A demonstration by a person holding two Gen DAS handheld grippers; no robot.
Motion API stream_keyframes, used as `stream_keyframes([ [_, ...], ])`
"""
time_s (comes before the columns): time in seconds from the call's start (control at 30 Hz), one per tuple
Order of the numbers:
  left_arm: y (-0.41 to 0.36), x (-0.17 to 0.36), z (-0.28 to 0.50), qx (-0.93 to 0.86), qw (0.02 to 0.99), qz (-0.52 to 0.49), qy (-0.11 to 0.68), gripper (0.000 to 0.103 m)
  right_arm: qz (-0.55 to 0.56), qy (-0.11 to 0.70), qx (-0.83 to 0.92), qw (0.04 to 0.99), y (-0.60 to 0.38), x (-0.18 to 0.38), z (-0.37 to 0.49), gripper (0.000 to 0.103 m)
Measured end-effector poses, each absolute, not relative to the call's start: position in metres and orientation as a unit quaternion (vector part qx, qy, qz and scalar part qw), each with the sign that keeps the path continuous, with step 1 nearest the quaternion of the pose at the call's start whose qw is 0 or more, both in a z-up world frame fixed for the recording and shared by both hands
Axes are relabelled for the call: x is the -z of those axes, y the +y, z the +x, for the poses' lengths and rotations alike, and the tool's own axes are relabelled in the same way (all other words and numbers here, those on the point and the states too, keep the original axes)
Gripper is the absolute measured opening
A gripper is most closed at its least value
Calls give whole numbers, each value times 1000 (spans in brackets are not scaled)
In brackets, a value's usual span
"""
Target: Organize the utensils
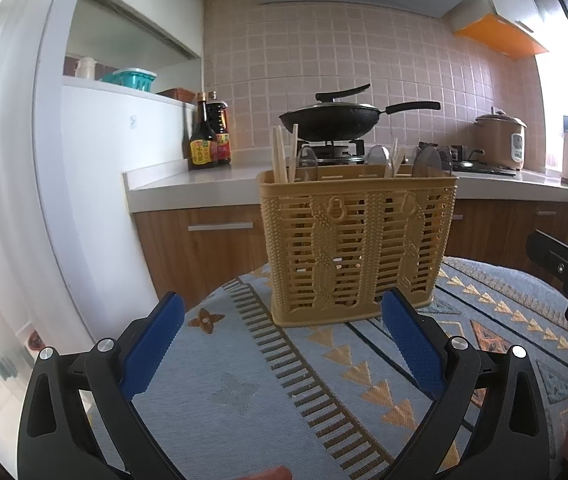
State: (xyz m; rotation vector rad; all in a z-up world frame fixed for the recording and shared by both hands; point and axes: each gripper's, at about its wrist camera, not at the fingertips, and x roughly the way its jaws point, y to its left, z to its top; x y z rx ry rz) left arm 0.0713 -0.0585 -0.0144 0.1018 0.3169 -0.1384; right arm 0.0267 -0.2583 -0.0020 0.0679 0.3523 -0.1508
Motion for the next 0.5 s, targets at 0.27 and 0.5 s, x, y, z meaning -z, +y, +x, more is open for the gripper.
stream_keyframes([
  [0.27,-62,12,61,69,987,63,131,95,28,176,75,981,-257,0,27,95],
  [0.5,-53,10,66,65,987,44,141,95,31,184,74,980,-259,1,30,95],
])
